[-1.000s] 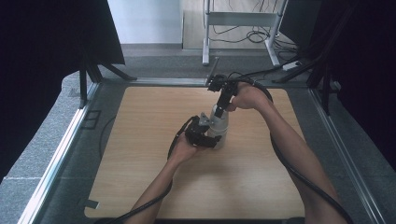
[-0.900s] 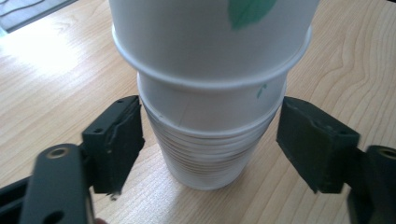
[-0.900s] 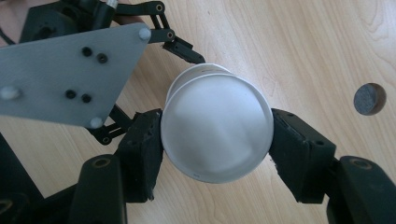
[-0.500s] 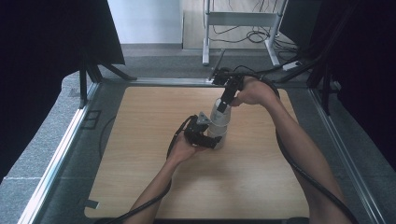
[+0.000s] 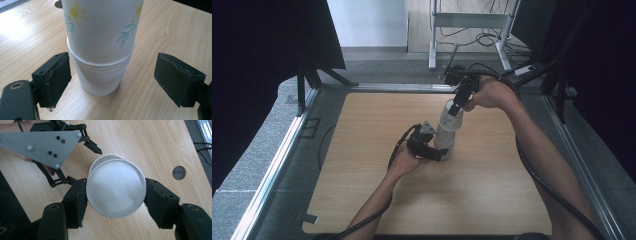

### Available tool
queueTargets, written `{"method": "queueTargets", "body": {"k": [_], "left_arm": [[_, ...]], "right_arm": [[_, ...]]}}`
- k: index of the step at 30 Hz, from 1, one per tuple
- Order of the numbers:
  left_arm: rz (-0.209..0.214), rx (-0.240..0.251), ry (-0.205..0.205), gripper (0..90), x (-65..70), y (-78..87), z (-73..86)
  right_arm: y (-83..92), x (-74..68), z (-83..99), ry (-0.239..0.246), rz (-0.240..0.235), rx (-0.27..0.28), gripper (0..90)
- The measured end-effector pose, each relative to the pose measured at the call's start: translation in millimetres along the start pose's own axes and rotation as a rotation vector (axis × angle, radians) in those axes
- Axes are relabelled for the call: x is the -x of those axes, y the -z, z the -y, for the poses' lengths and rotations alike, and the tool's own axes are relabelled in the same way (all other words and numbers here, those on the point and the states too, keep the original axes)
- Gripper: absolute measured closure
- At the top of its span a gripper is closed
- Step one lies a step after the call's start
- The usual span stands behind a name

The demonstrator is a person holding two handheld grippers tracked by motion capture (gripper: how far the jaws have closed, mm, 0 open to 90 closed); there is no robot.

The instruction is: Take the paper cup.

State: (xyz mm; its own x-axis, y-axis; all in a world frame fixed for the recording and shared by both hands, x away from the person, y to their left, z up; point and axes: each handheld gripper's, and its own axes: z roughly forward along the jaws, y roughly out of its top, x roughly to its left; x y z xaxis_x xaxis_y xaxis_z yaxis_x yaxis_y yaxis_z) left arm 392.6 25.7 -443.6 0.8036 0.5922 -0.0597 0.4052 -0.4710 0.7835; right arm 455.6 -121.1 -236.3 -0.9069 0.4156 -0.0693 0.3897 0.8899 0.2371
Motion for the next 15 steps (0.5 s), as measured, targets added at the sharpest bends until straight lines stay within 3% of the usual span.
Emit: {"method": "queueTargets", "body": {"k": [2,5,15], "left_arm": [[0.006,-0.006,-0.001,13.6,0.5,1.8,0.3],[0.015,-0.02,-0.007,13.6,1.3,4.6,1.6],[0.019,-0.035,-0.016,13.7,1.3,20.6,12.1]], "right_arm": [[3.9,-3.1,1.0,-0.01,0.0,-0.001,37.4],[8.5,-4.5,3.8,0.024,-0.001,0.004,37.3],[18.0,-12.2,20.5,0.029,-0.002,0.02,37.4]]}}
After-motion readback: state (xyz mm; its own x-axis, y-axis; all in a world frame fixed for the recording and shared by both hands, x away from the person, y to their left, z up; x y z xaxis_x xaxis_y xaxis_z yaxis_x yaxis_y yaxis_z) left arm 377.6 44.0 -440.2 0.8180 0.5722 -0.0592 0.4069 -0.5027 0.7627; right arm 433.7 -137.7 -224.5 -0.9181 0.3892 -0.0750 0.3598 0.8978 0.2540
